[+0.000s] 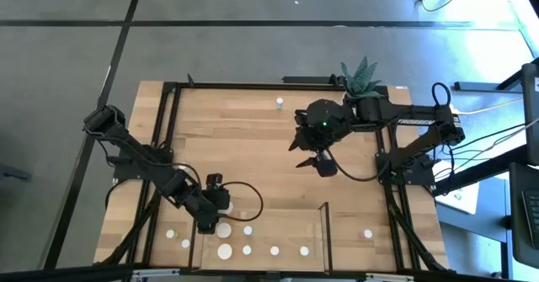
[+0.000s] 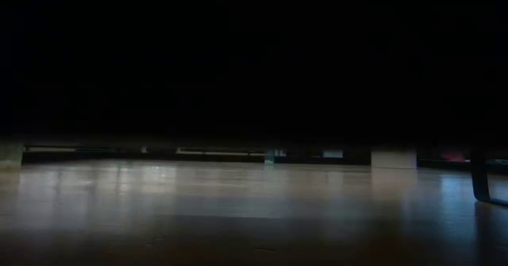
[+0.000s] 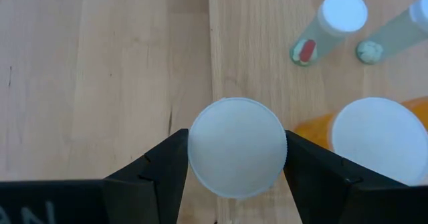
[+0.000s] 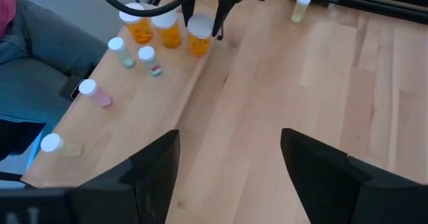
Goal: Pick and place medicine bottles onto shelf by color
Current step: Put the orange pill bottle on the shelf aligned with the other orange pill bottles
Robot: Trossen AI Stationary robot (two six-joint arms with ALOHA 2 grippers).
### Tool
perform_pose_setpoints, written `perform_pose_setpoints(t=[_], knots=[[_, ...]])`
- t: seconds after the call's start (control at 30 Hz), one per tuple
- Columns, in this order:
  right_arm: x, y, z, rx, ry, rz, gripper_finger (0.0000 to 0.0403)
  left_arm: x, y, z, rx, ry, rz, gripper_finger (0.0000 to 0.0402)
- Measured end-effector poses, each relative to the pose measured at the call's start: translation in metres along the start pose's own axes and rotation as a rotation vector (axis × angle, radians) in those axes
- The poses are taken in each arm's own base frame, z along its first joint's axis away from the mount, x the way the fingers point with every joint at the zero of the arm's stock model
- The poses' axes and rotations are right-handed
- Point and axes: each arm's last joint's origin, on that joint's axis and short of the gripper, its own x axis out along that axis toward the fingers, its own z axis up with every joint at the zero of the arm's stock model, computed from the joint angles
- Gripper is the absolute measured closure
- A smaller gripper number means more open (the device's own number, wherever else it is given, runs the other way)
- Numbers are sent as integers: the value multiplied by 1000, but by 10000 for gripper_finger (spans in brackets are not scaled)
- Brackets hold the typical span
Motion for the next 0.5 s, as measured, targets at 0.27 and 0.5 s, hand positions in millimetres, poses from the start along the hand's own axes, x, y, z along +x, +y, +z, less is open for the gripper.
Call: perform_pose_setpoints(t=[0.27, 0.5], knots=[[0, 0, 0, 0, 0, 0, 141, 0, 0, 0, 0, 0, 0, 191], [0, 0, 0, 0, 0, 0, 141, 0, 0, 0, 6, 1, 0, 191]])
